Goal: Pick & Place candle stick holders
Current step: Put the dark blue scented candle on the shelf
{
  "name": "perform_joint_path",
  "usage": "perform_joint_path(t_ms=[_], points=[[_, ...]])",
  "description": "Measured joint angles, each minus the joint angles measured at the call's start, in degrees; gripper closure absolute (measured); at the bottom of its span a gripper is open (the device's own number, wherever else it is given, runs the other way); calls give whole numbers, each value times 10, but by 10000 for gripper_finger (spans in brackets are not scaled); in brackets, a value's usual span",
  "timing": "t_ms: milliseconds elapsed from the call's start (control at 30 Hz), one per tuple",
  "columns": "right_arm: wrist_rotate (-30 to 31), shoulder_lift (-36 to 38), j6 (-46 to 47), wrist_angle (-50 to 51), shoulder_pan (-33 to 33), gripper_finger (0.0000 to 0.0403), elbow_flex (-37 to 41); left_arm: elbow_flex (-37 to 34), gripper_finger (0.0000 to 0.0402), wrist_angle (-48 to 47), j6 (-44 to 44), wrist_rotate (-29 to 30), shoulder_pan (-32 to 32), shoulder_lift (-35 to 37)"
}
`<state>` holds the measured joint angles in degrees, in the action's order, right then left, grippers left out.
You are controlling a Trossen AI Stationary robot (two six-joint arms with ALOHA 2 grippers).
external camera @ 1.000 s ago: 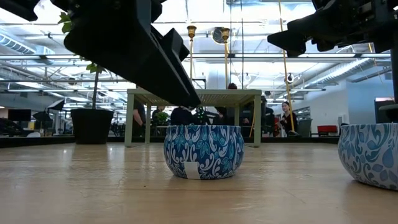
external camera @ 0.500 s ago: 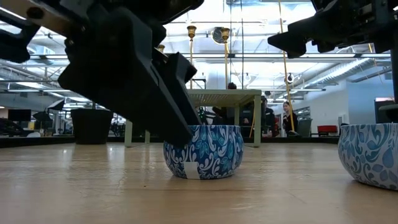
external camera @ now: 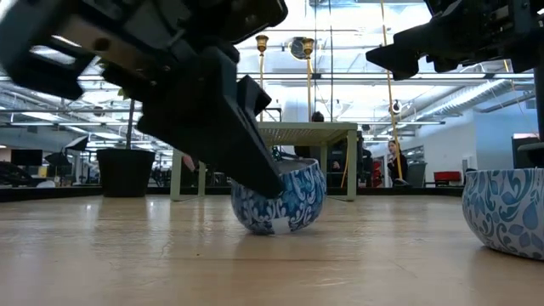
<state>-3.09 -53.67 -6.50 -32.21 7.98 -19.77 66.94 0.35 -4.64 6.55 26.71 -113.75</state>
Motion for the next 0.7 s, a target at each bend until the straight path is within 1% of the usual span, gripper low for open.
perform_joint_path(t_ms=[100,167,367,567,700], points=[[0,0,0,0,0,135,0,0,388,3,-3,1,-11,8],[0,0,0,0,0,135,0,0,394,3,-2,3,-21,23],[0,0,0,4,0,135,0,0,394,-11,-36,29,-67,90],[0,0,0,4,0,135,0,0,392,-54,-84,115,-128,168],[0,0,0,2,0,135,0,0,397,-45,-96,148,-176,196]])
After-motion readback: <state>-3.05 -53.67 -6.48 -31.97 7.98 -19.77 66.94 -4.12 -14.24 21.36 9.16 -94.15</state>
